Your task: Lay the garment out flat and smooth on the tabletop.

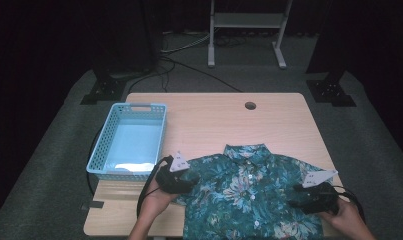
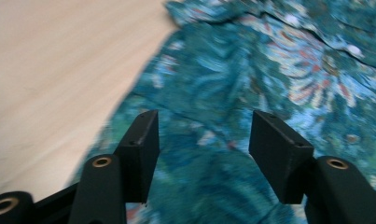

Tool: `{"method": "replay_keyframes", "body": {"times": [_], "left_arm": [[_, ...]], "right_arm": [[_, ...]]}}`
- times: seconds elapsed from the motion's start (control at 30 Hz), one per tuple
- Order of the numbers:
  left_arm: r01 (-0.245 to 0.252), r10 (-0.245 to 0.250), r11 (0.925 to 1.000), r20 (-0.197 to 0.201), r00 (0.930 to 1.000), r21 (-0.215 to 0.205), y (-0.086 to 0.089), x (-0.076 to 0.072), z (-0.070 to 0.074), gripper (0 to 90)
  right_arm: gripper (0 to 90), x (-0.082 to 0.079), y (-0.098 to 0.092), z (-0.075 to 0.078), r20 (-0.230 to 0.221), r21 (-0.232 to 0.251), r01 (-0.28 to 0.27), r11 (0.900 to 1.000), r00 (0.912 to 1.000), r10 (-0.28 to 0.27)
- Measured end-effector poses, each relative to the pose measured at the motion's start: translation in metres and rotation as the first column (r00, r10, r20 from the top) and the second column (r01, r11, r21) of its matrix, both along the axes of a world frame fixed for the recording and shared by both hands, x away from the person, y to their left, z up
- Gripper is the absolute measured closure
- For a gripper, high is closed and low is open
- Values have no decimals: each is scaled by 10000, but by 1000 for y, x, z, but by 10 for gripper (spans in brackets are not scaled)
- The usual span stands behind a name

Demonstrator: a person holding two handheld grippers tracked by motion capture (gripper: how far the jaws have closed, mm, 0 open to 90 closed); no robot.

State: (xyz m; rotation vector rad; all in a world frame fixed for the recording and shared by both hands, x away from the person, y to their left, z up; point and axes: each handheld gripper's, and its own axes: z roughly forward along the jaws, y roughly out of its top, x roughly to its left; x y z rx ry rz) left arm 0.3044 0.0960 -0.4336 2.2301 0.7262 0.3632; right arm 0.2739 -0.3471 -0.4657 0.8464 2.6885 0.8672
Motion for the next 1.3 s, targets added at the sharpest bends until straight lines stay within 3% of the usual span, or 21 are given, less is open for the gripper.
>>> {"method": "replay_keyframes", "body": {"times": [0.17, 0.23, 0.33, 0.6, 0.73, 0.93, 1.3], "left_arm": [[518, -513, 9986, -377, 9980, 113, -21, -3, -13, 384], [682, -670, 9973, -405, 9969, 289, -28, -6, -17, 368], [775, -747, 9960, -611, 9953, 452, -35, -8, -24, 303], [647, -567, 9943, -940, 9940, 851, -37, -5, -37, 199], [732, -669, 9943, -800, 9946, 780, -36, -3, -39, 191], [754, -700, 9946, -765, 9946, 712, -34, 8, -39, 182], [373, -293, 9951, -884, 9957, 913, -35, 36, -37, 182]], "right_arm": [[294, -2, 4, 1, -147, -320, 361, 9988, 9992, -366], [294, -4, 3, 2, 62, -428, 426, 9982, 9991, -423], [286, -8, 0, 4, 87, -276, 744, 9968, 9972, -742], [266, -11, -3, 0, -79, -241, 1250, 9919, 9921, -1252], [233, -9, -4, -3, -97, 8, 1350, 9908, 9908, -1350], [197, -4, -3, -4, -78, 82, 1190, 9929, 9929, -1190], [198, 15, -4, -6, 137, 303, 1263, 9915, 9918, -1267]]}}
